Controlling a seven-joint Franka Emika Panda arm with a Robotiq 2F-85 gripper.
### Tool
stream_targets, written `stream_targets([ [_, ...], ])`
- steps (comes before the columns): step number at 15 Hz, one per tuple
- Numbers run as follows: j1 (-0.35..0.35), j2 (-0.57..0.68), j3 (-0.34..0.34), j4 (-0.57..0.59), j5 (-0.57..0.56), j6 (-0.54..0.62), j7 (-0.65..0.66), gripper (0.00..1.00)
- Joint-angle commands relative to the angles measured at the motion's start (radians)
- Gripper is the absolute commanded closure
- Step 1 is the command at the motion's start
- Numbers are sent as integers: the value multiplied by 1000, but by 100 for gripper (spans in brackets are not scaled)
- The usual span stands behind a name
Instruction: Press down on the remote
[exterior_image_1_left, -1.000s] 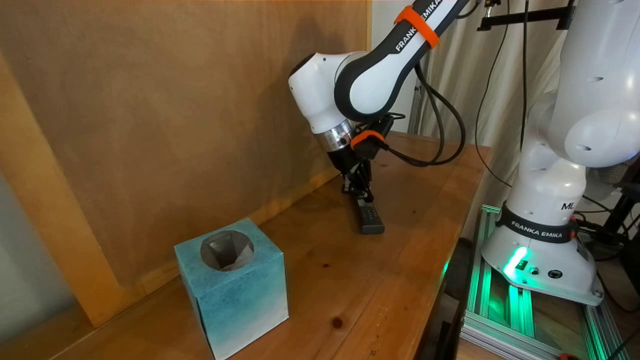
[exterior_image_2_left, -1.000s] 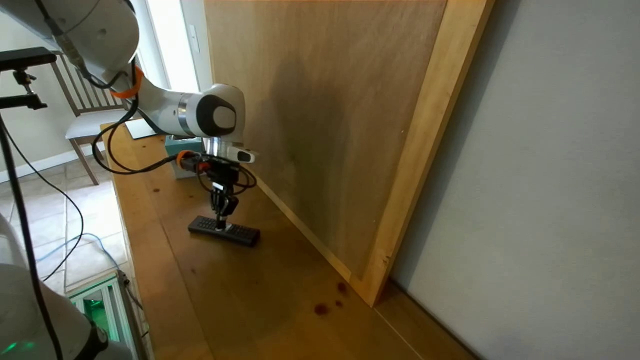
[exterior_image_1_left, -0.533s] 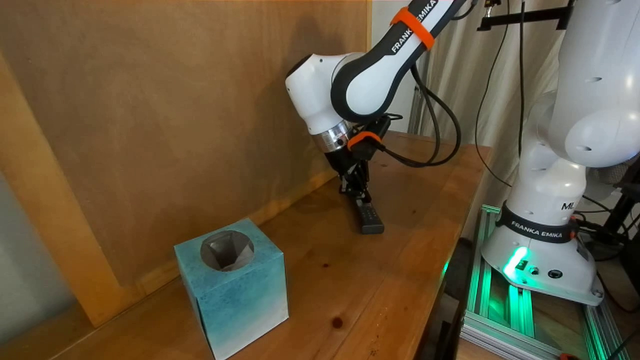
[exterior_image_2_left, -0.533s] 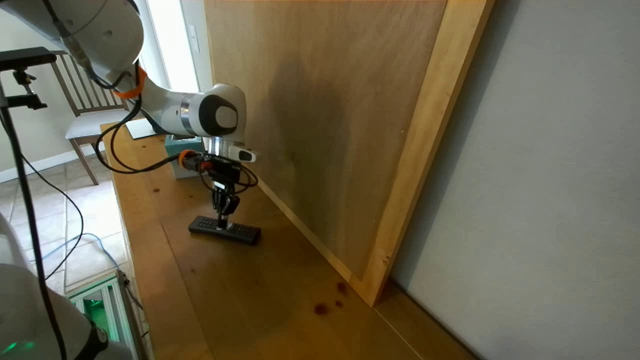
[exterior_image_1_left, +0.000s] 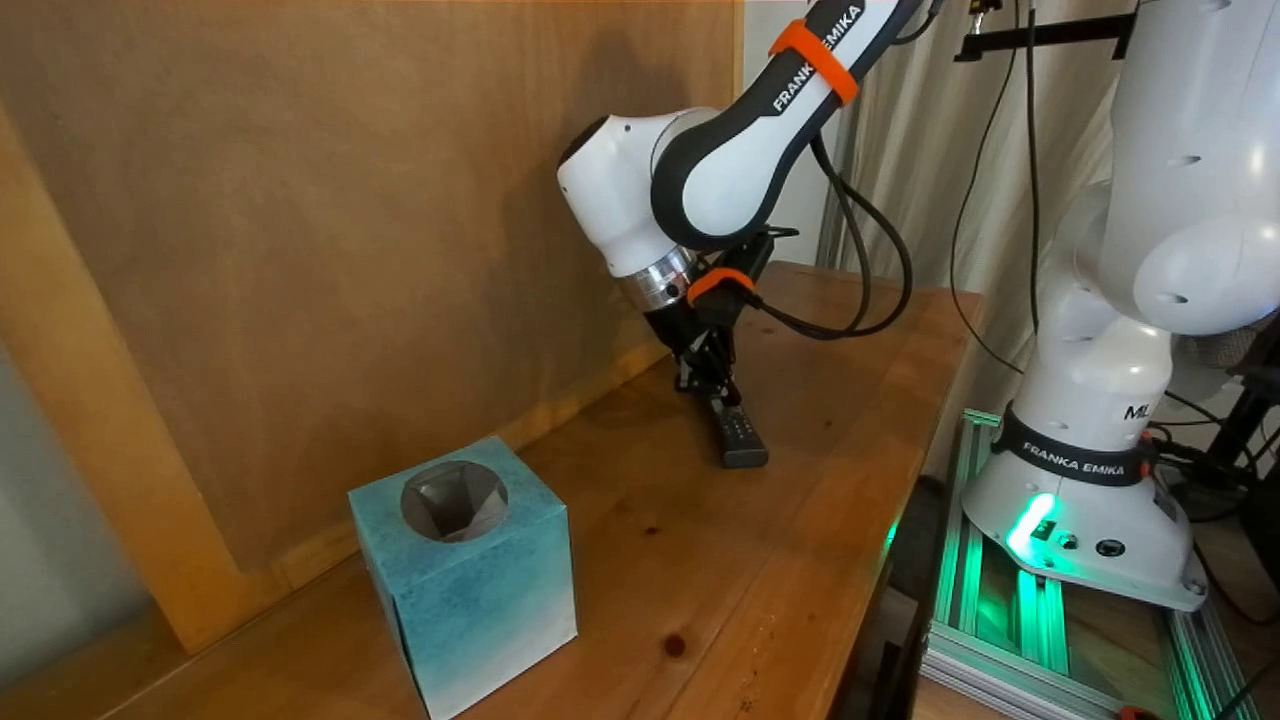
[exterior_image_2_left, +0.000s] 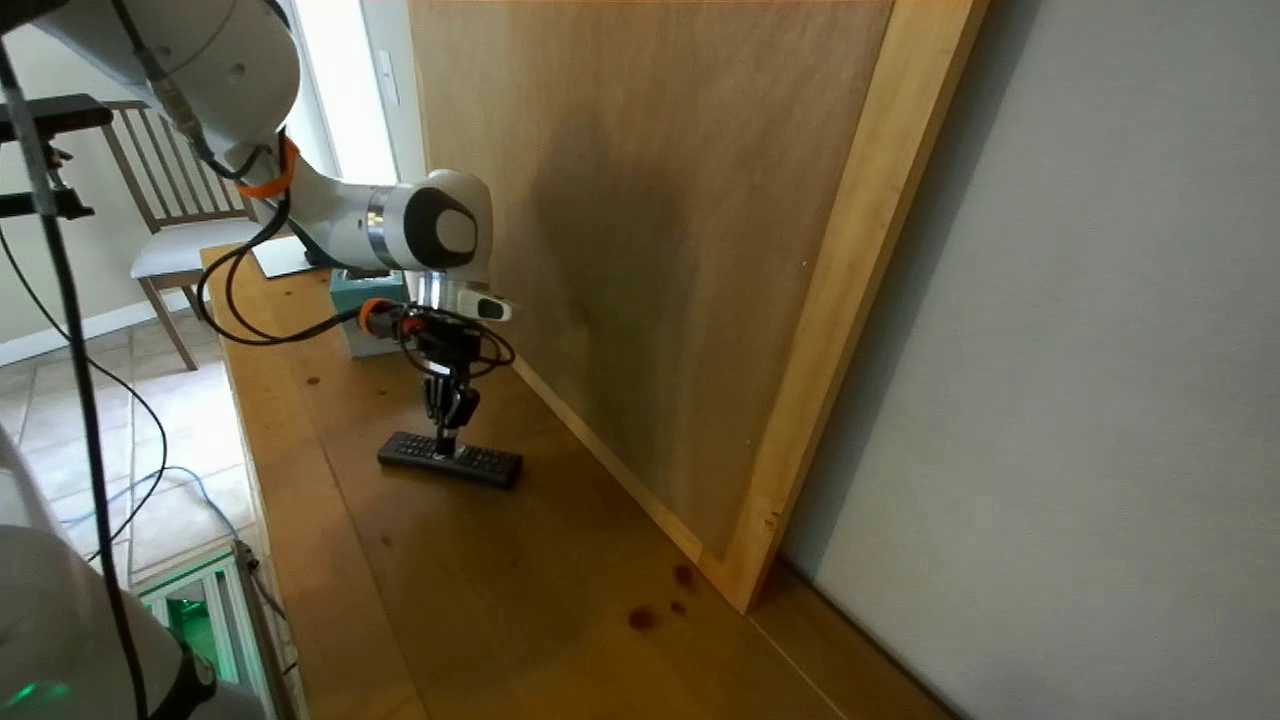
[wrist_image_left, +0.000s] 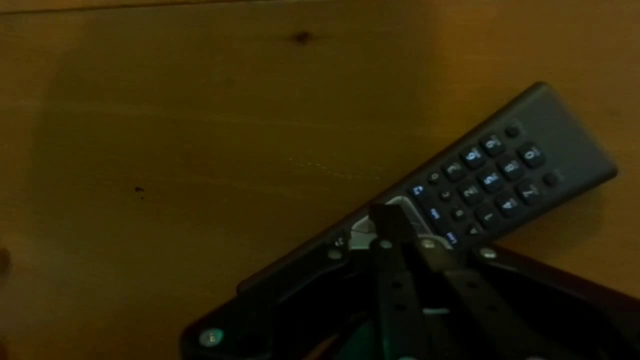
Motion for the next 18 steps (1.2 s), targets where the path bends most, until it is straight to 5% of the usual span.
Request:
stream_targets([
  [1,34,111,-9,78,-48,-37,35,100],
  [18,73,243,-41,201,-55,-130,10,100],
])
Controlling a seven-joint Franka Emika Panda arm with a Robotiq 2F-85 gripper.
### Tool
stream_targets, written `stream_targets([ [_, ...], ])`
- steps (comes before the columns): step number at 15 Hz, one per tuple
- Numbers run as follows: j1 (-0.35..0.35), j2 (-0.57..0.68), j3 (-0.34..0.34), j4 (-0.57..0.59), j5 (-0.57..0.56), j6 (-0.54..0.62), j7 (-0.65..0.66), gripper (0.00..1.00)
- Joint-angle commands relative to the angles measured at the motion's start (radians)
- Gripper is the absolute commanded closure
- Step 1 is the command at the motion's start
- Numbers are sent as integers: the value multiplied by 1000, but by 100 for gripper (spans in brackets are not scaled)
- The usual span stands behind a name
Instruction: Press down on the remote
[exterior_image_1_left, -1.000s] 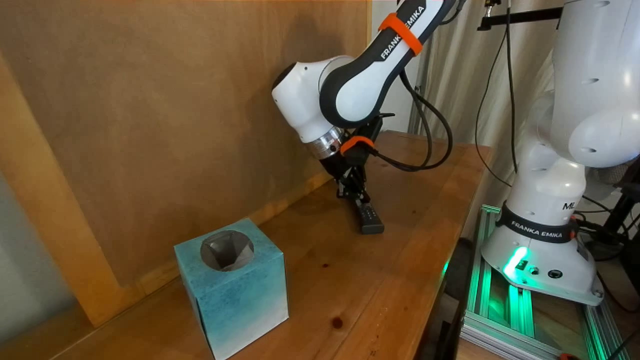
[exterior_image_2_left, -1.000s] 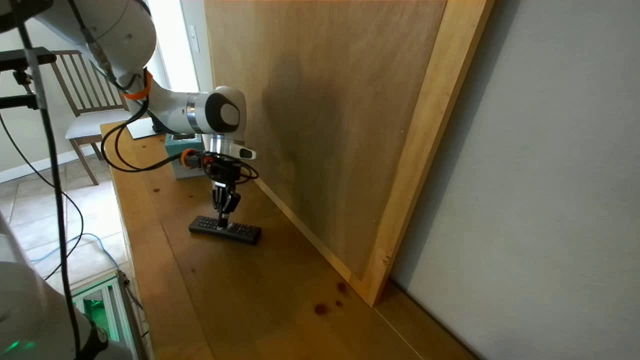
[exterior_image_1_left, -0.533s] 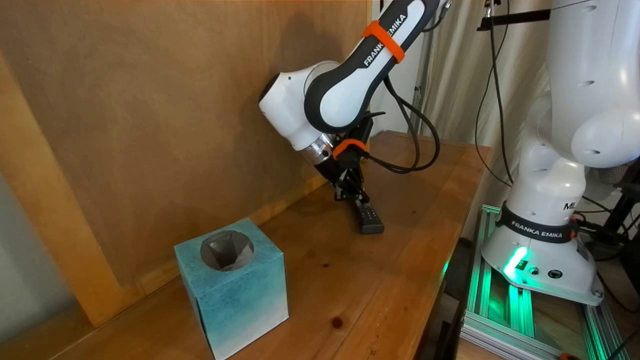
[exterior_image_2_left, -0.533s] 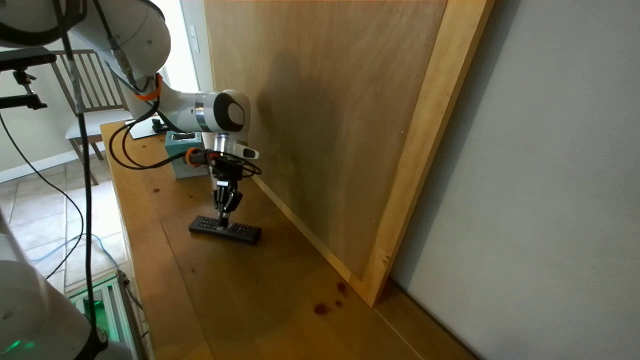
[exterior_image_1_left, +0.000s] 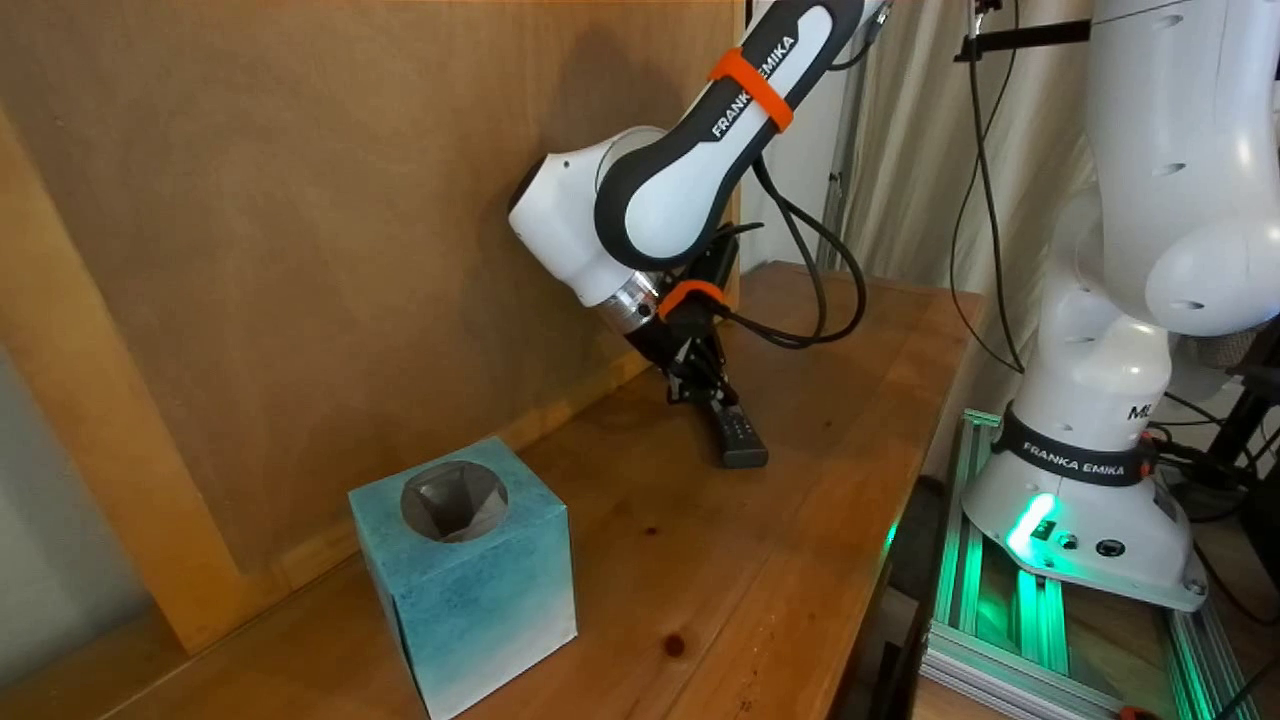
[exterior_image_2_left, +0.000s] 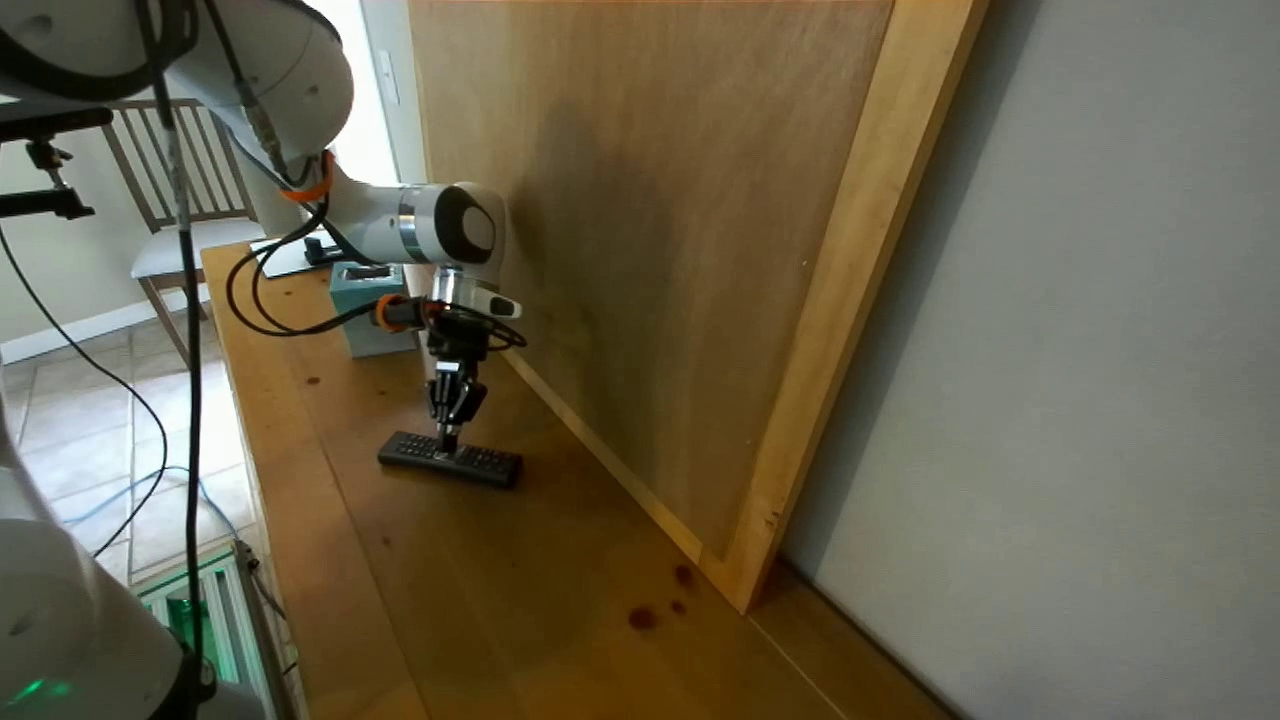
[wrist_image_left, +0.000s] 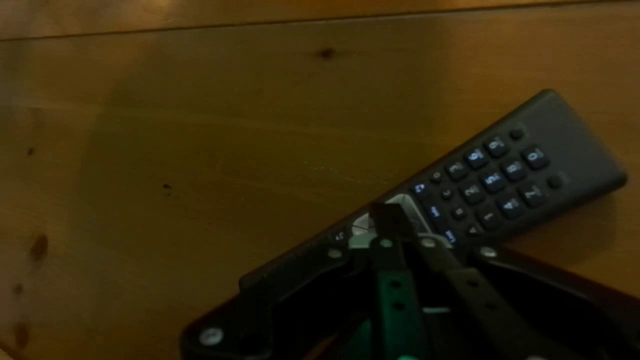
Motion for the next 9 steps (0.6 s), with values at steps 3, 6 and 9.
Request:
stream_targets([
  [3,15,10,-17,-6,-12,57,20,100],
  [6,18,-81,-14,-53,-8,0,39,100],
  [9,13,-149,-8,-95,-3,-12,75,100],
])
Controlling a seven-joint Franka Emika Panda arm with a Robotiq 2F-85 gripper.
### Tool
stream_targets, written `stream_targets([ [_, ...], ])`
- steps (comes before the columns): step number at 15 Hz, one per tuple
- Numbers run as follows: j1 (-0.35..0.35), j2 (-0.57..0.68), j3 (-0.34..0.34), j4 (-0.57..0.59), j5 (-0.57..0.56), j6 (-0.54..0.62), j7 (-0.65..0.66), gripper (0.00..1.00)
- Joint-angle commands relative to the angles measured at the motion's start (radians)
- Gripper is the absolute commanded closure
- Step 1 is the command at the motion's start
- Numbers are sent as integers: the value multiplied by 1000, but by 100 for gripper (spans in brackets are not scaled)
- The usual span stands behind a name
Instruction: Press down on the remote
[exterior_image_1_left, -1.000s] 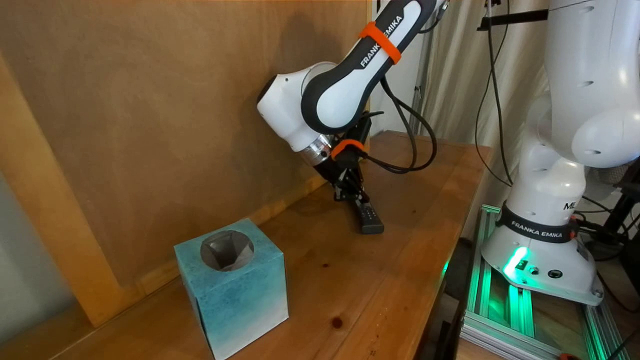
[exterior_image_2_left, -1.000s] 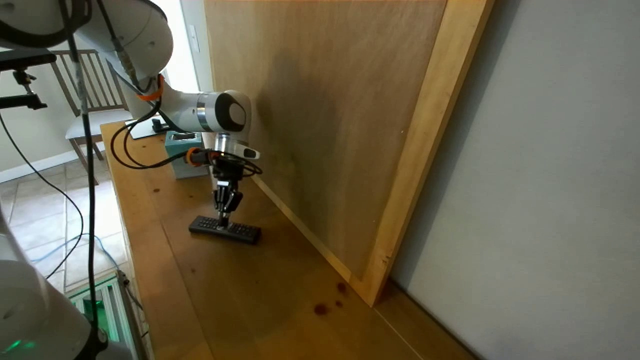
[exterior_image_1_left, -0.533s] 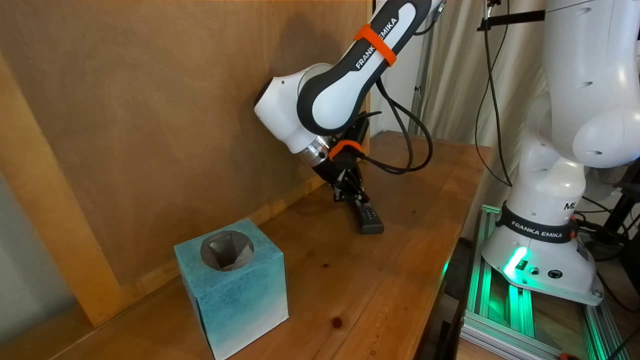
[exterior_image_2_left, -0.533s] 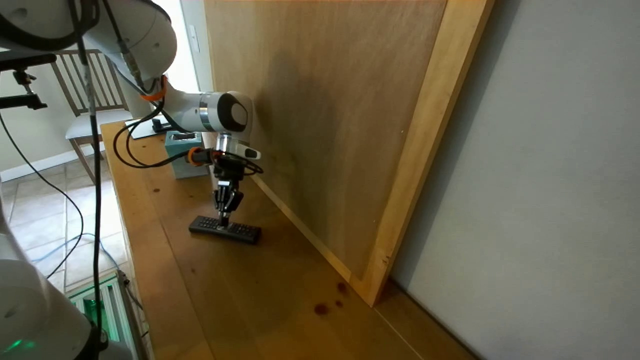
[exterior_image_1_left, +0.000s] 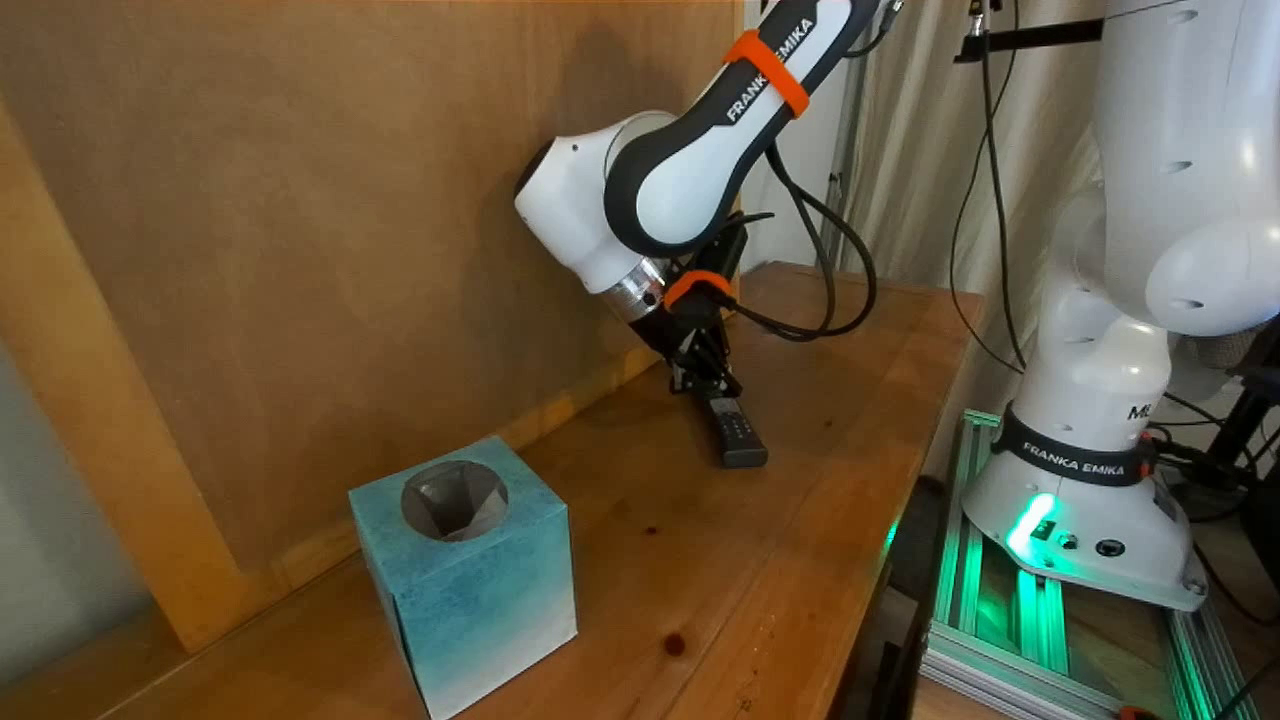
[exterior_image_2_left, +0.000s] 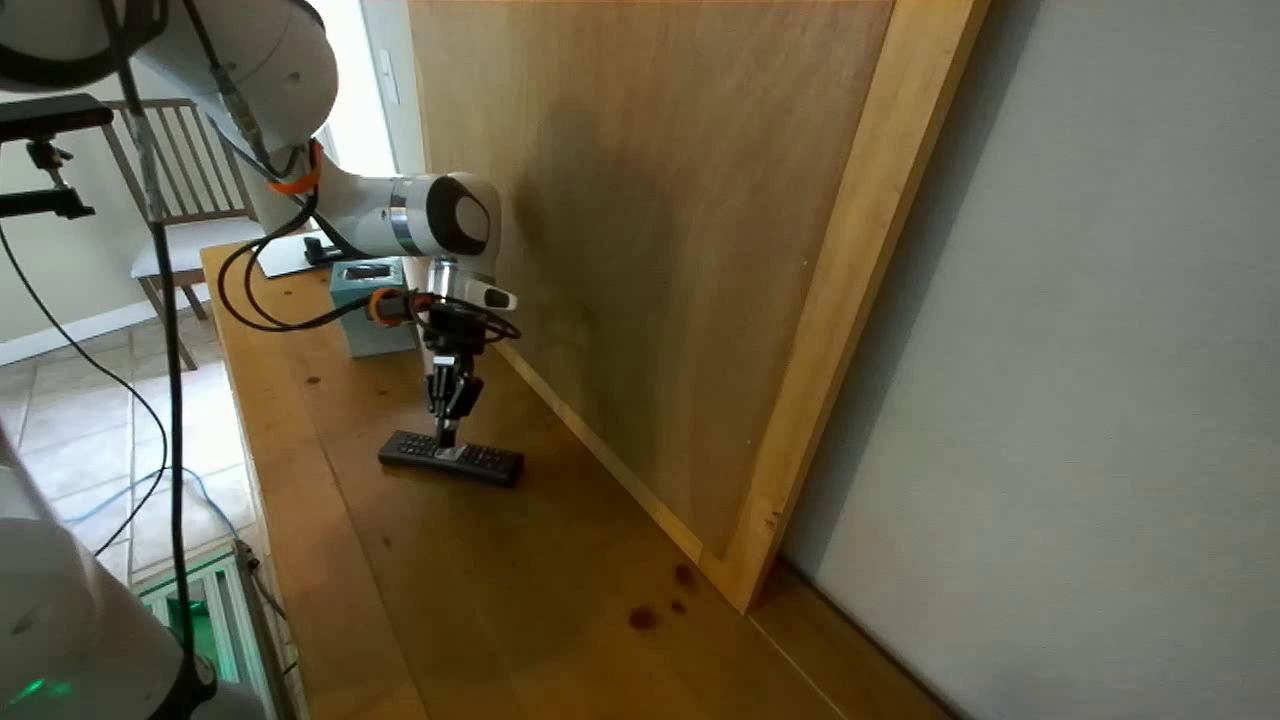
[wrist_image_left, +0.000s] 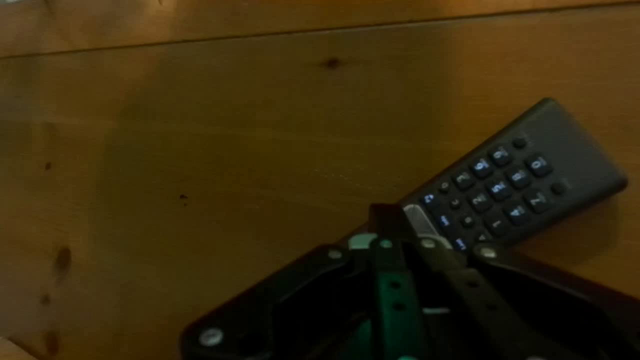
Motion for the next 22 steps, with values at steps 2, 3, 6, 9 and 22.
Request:
stream_targets([
  [2,-3,-158,-2,-112,9,14,17,100],
  [3,-10,-189,-2,-137,16,33,-1,100],
  [6,-34,-305,-7,-231,60,135,-78,100],
  [9,-57,-408,-21,-322,116,265,-181,68],
  [22,-66,-547,-112,-454,375,571,-684,2],
])
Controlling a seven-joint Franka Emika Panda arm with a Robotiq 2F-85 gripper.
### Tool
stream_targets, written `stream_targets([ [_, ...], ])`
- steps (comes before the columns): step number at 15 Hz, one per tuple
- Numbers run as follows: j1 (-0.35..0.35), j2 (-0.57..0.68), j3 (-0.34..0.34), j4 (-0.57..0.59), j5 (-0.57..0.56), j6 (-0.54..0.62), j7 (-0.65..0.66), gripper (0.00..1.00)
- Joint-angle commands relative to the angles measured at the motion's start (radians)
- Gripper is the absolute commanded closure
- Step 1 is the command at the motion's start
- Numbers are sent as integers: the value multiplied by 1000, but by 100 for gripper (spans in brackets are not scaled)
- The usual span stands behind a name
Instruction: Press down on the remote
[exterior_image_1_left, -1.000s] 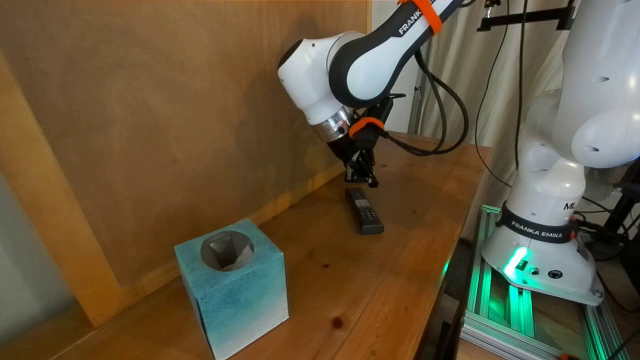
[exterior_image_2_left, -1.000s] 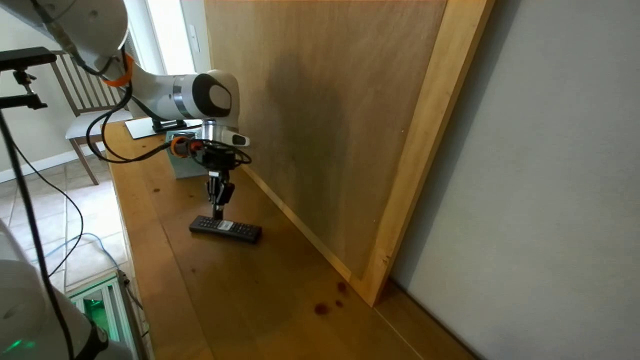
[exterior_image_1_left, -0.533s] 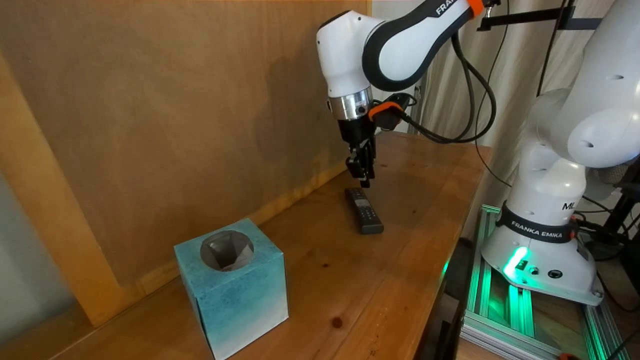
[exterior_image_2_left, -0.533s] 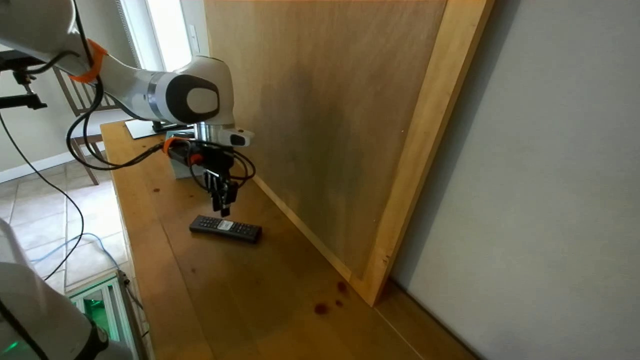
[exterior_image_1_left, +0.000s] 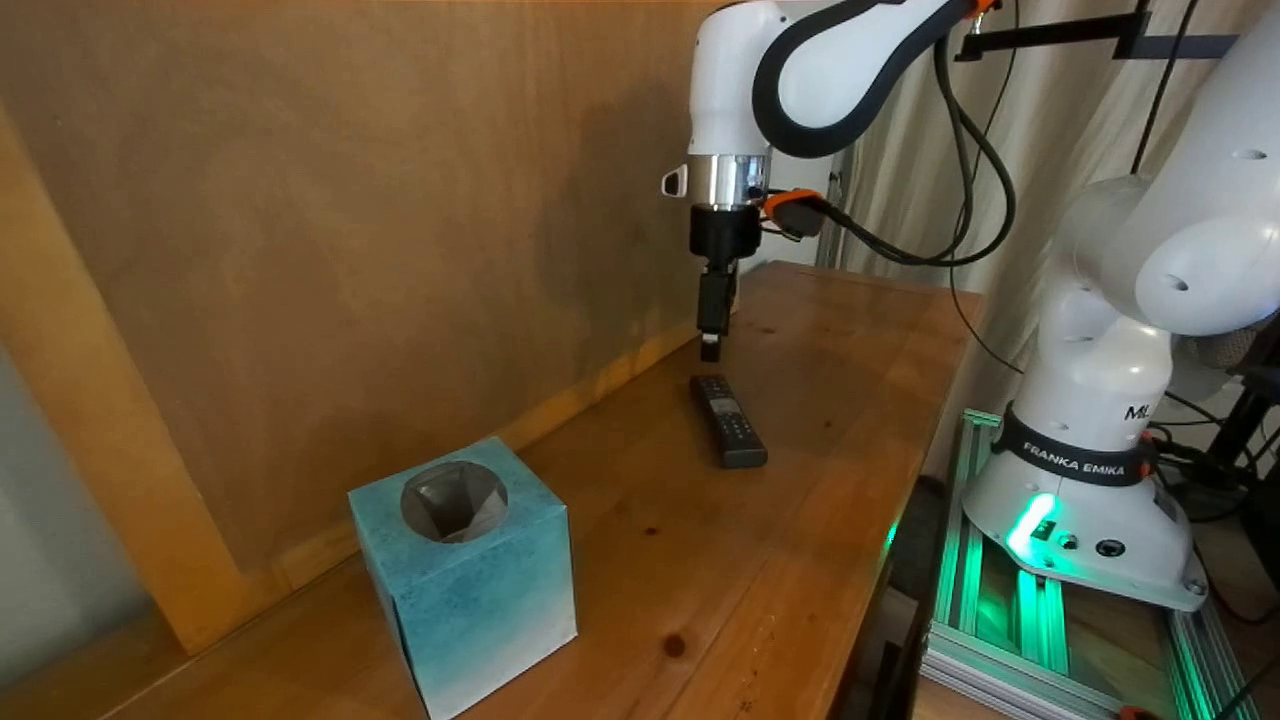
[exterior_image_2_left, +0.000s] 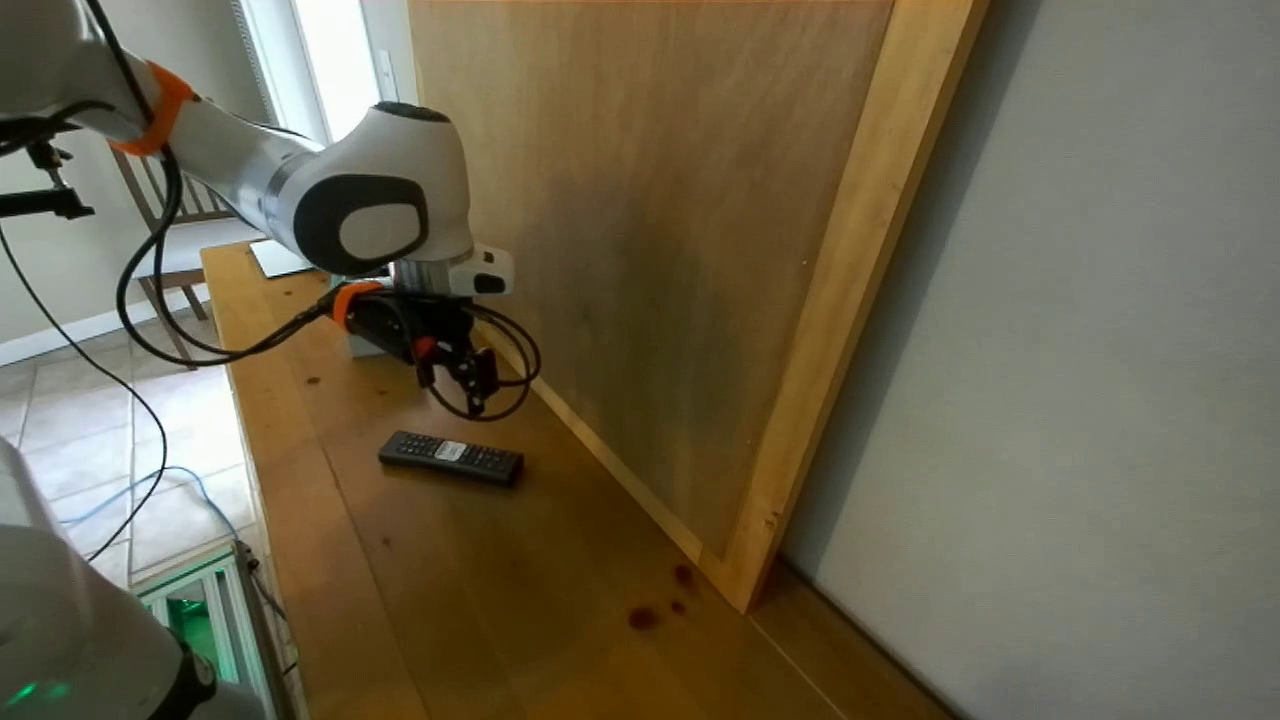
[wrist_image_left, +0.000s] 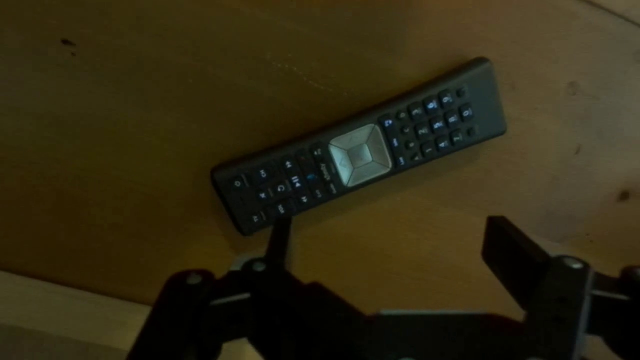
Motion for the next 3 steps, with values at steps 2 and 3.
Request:
stream_targets([
  [2,-6,-9,-7,-13,15,20,-53,0],
  [3,-5,-12,-10,-18,15,25,-61,0],
])
